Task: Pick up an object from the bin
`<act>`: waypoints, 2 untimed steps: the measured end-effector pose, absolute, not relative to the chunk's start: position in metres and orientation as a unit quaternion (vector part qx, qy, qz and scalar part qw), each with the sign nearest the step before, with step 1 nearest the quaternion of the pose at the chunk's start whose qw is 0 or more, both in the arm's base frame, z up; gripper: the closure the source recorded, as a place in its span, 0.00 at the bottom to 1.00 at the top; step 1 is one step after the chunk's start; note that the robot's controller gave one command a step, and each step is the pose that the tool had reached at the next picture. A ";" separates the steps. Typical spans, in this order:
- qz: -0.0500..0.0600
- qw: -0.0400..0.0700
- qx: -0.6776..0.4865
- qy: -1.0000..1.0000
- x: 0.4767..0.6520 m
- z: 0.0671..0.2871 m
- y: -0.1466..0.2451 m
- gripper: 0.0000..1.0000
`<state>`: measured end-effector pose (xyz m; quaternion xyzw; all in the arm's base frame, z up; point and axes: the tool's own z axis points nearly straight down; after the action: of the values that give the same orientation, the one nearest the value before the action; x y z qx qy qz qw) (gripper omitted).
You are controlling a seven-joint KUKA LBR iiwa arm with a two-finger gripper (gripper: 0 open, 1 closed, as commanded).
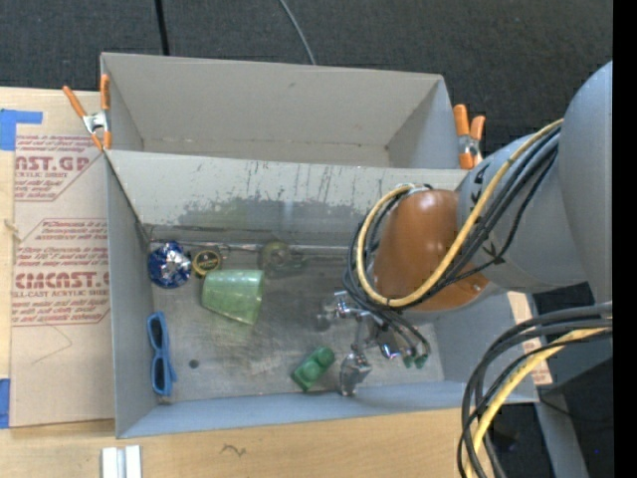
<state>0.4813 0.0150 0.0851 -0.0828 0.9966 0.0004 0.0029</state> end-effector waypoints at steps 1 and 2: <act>-0.002 0.009 -0.149 0.989 0.486 0.073 0.048 0.00; 0.000 0.002 -0.150 0.989 0.483 0.074 0.050 1.00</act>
Offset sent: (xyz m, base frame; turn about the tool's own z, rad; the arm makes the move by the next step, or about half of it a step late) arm -0.0005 0.0341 -0.0151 -0.1346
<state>0.4832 0.0495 0.0743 -0.1499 0.9887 -0.0003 0.0023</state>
